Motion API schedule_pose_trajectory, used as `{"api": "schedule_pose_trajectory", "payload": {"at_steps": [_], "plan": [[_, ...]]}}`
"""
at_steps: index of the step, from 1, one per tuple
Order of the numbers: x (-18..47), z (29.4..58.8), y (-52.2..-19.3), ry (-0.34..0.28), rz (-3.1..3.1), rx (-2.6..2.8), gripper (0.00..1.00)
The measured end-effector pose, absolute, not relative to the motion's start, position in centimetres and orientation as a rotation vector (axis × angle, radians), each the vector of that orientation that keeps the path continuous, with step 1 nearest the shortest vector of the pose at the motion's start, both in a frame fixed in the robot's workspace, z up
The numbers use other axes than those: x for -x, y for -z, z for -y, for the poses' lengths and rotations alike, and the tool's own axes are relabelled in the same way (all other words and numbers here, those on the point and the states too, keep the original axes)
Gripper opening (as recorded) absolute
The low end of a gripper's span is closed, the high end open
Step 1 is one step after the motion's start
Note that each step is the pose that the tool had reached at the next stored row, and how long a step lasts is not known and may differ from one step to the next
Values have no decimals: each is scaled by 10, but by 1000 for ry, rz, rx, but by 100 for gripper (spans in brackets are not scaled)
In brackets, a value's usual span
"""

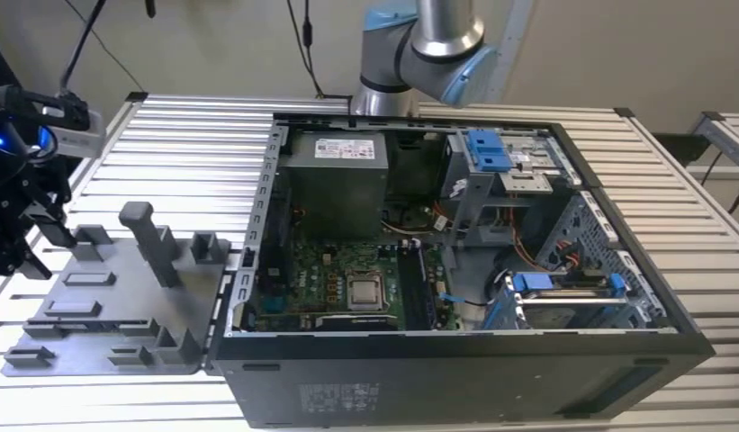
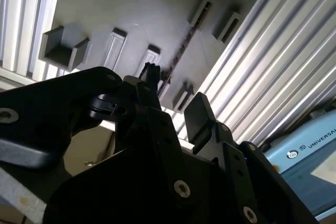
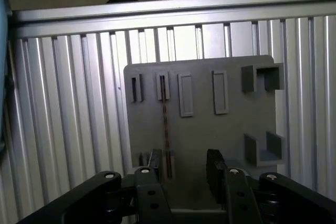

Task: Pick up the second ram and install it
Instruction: 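Pick up the second ram and move it above second insertion slot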

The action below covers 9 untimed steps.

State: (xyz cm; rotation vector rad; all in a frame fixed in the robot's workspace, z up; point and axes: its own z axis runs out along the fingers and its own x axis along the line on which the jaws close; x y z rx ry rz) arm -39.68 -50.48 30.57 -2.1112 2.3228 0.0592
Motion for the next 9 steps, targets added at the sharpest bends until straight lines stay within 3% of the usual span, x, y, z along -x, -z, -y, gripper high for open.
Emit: {"api": "schedule_pose_trajectory", "payload": {"at_steps": [9], "plan": [[397, 505, -294, -61, -2301, 2131, 48]]}}
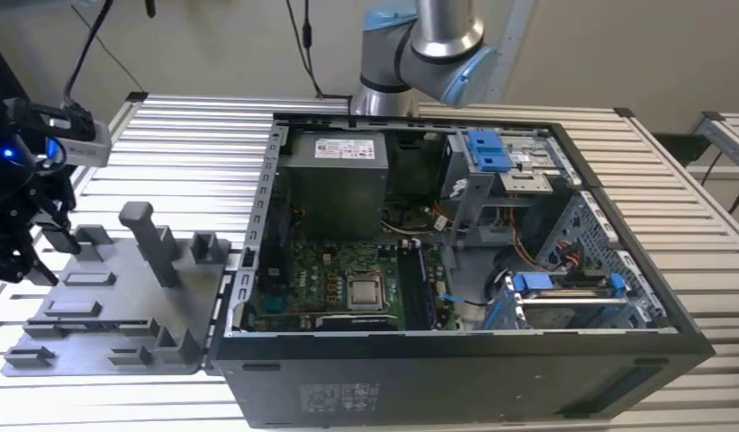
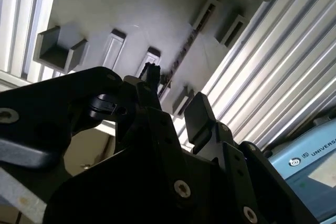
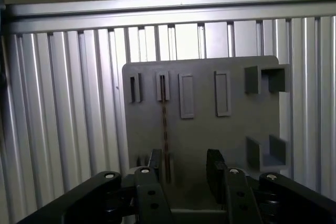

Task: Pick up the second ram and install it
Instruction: 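Pick up the second ram and move it above second insertion slot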

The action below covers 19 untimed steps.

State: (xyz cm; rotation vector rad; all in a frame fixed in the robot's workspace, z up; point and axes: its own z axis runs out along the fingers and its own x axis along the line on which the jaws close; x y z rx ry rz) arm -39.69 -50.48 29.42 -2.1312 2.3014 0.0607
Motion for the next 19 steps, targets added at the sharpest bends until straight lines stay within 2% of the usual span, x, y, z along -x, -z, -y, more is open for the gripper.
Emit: {"api": "schedule_pose_trajectory", "payload": {"at_steps": [19], "plan": [[398, 505, -264, -57, -2277, 2154, 48]]}}
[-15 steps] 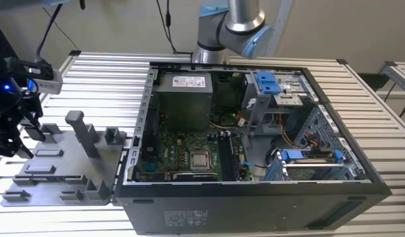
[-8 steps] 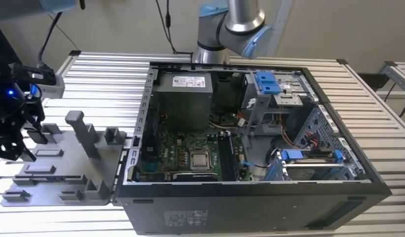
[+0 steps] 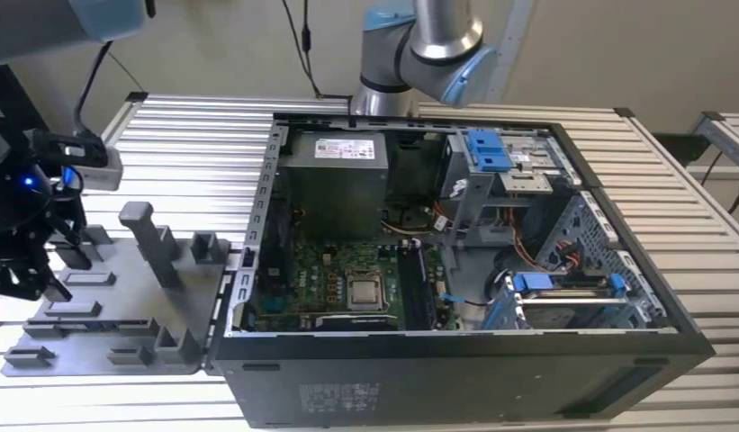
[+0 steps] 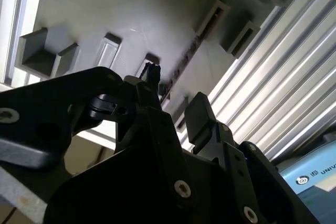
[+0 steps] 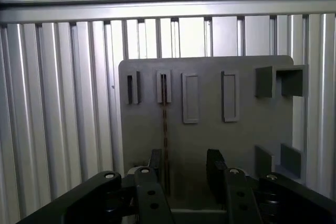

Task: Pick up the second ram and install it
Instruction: 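Pick up the second ram and move it above second insertion slot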

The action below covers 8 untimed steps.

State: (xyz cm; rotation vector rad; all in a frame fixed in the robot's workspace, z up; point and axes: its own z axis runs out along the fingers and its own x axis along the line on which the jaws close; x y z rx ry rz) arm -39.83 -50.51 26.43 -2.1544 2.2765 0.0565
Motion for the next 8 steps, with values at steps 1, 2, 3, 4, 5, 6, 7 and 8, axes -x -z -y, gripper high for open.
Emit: {"api": "schedule_pose_trajectory", "payload": {"at_steps": [1, 2, 3, 4, 5, 6, 7, 8], "plan": [[398, 505, -262, -56, -2276, 2155, 48], [399, 505, -261, -55, -2275, 2155, 48], [399, 505, -259, -54, -2274, 2155, 48], [399, 505, -257, -53, -2273, 2155, 48], [400, 505, -255, -53, -2273, 2155, 48], [400, 505, -253, -52, -2272, 2155, 48], [401, 505, -252, -52, -2271, 2155, 48], [401, 505, -250, -51, -2270, 2156, 48]]}}
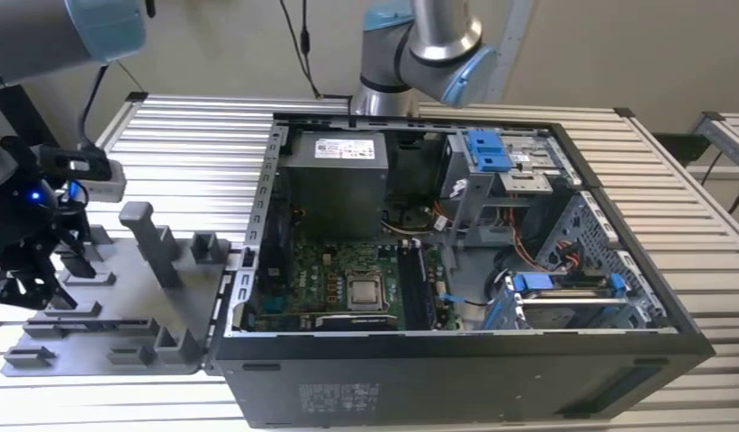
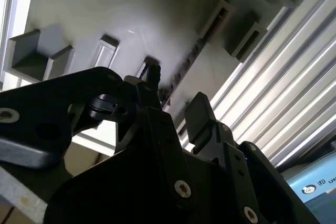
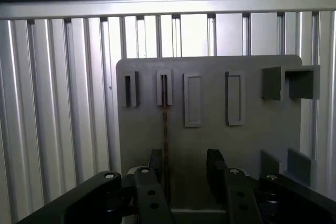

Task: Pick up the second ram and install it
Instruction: 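Pick up the second ram and move it above second insertion slot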

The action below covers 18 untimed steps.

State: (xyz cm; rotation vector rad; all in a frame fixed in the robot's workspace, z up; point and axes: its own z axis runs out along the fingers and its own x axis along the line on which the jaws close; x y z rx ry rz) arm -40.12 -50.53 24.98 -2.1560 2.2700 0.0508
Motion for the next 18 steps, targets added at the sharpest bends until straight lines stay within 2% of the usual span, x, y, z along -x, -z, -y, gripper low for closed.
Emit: {"api": "schedule_pose_trajectory", "payload": {"at_steps": [18], "plan": [[405, 507, -220, -45, -2261, 2157, 48]]}}
